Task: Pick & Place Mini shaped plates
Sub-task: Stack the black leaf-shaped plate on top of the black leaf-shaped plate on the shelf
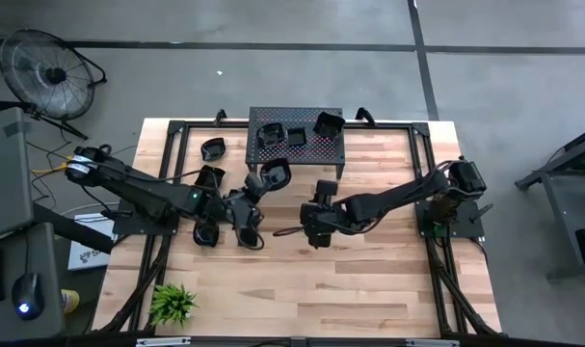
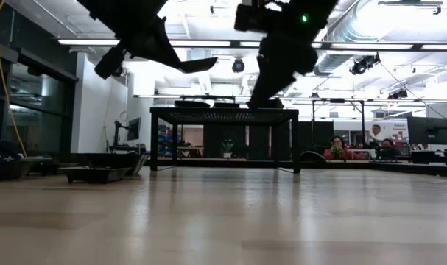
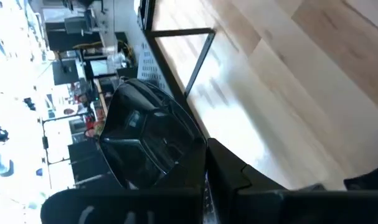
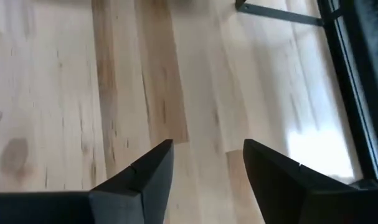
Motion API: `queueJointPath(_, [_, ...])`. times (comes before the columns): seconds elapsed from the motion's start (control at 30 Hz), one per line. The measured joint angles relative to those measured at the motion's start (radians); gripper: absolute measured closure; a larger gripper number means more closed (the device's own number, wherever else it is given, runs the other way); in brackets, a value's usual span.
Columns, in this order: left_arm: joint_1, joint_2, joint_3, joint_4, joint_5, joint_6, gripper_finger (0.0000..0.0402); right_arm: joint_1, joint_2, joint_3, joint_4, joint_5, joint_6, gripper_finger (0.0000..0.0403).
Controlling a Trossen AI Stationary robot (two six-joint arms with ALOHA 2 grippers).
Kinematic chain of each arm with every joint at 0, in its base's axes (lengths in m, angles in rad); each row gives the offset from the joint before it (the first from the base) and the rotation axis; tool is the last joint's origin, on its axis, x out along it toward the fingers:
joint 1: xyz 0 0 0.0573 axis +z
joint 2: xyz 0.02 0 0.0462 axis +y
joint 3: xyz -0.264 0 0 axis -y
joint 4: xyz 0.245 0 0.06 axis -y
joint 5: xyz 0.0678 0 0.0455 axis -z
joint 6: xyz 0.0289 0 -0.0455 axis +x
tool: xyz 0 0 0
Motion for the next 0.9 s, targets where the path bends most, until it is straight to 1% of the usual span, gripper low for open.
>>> queueJointPath(0.2, [0.080,0.000,0.040,-0.059,0.036,-0.003,0.0401,0.007,0.000,-0.090,0.125,0.005,0.001,0.0221])
queueJointPath(0.4, [0.206,-0.001,0.045,-0.070,0.148,0.001,0.0401,0.010,0.000,-0.123,0.202,0.007,0.004,0.0233])
queueJointPath(0.53, [0.272,-0.006,0.060,-0.088,0.176,0.041,0.0401,0.010,0.000,-0.160,0.277,0.007,0.002,0.0245])
queueJointPath(0.63, [0.308,-0.006,0.117,-0.145,0.202,0.046,0.0401,0.010,0.000,-0.201,0.351,0.004,0.001,0.0254])
queueJointPath(0.73, [0.344,-0.006,0.178,-0.205,0.263,0.055,0.0401,0.010,0.000,-0.252,0.439,-0.001,0.003,0.0262])
queueJointPath(0.9, [0.428,-0.006,0.268,-0.332,0.336,0.057,0.0401,0.010,0.000,-0.308,0.552,-0.024,0.001,0.0264])
